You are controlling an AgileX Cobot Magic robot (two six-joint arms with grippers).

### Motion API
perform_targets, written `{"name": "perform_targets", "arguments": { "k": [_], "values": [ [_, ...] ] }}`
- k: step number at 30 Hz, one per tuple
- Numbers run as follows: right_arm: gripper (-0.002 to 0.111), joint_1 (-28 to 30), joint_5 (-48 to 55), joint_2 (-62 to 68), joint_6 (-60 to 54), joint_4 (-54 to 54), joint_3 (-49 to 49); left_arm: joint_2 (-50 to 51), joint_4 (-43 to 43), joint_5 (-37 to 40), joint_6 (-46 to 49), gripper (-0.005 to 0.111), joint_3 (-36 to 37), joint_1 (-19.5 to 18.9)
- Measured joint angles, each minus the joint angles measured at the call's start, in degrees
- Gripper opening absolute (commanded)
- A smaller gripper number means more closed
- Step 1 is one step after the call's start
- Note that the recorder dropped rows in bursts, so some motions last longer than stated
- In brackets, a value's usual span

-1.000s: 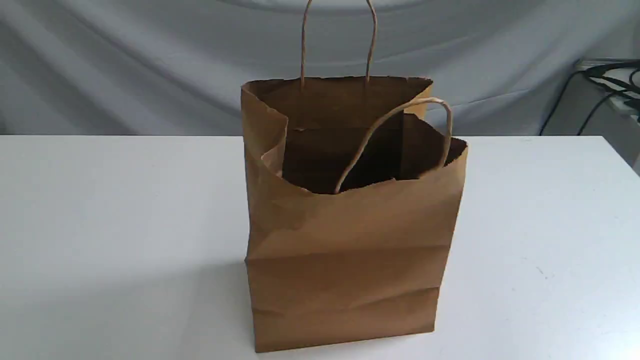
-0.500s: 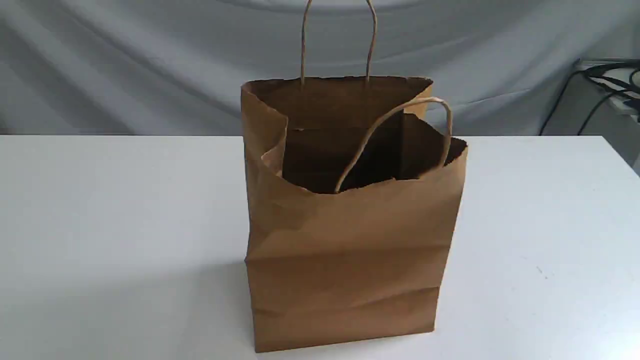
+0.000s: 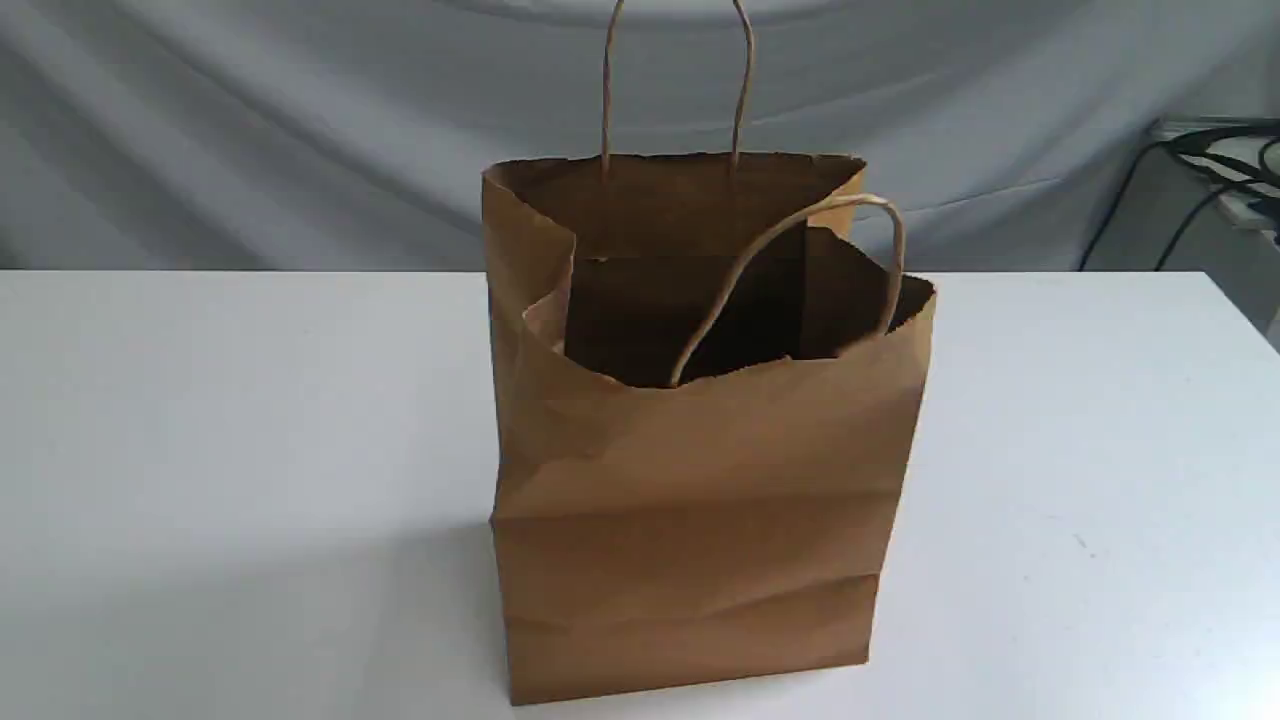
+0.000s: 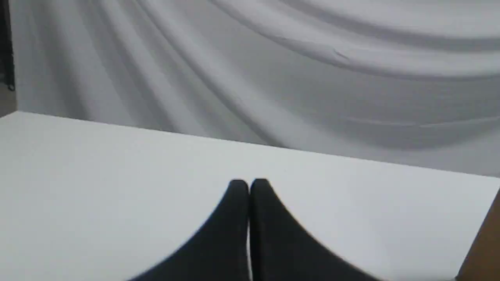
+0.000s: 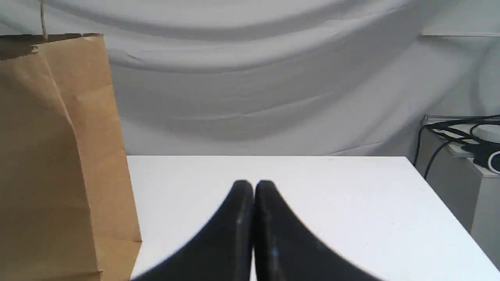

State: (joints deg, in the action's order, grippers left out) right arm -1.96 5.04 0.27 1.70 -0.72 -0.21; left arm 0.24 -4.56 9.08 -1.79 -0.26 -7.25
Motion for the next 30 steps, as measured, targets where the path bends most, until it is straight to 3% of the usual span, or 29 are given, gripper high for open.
{"name": "perform_targets", "arguments": {
  "k": [30],
  "values": [
    [0.0,0.0,0.0,0.0,0.0,0.0,0.0,0.0,-0.94,1.57,0.25,0.0,0.0,0.0]
  ]
}}
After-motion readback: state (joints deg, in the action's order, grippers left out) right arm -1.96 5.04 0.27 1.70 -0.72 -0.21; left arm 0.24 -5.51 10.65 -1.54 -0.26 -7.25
